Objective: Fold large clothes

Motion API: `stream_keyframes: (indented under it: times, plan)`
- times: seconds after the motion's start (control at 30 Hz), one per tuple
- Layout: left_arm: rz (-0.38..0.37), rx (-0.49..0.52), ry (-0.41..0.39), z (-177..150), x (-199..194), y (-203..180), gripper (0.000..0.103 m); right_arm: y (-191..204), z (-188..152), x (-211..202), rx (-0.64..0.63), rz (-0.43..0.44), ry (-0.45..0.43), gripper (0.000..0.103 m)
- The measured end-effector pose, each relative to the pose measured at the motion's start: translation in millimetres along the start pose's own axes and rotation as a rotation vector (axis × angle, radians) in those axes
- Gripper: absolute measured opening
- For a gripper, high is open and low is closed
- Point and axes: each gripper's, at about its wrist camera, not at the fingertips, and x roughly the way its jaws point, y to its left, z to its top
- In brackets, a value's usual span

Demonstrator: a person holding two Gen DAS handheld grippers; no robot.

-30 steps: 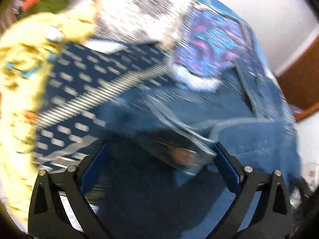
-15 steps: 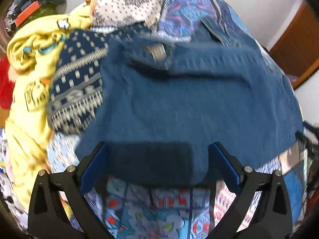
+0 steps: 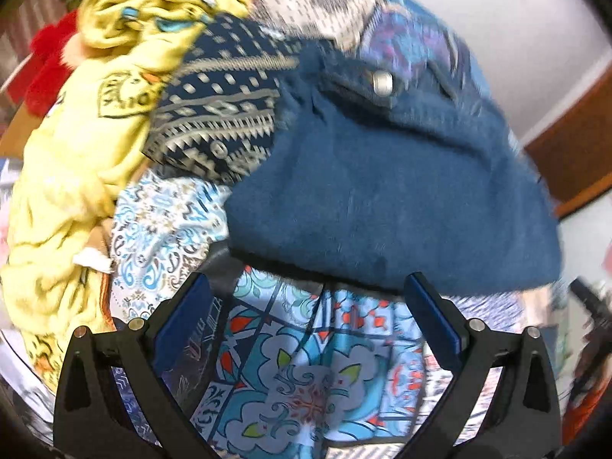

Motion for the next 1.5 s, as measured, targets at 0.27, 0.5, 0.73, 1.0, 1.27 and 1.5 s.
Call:
stream_keyframes:
  times: [0.27,0.5,0.73,1.0,1.27,1.5]
  plan:
    - [-0.228,-0.252,-0.023,-7,-8,11,0.102,33,25,-8,-0.042,0.056,-0.088,0.095]
    - [-0.347,-0.418,0.081,-15,48,14,0.102,66,36,20,-0.069,0.128,-0.061,0.095]
    - [-0.439,-0.490,0.077,-1,79,18,0.085,80,37,46,-0.089,0.160,-0.009,0.095]
    - [-0.483,-0.531,0.016,12,89,20,0.062,77,34,56,-0.068,0.159,0.031,0.095]
    - [-0.507,-0.548,-0.144,19,40,20,0.025,80,38,39,-0.084,0.143,0.025,0.095]
    - [-0.487,-0.415,-0.357,40,-45,2,0.024,109,52,17,-0.097,0.153,-0.036,0.095]
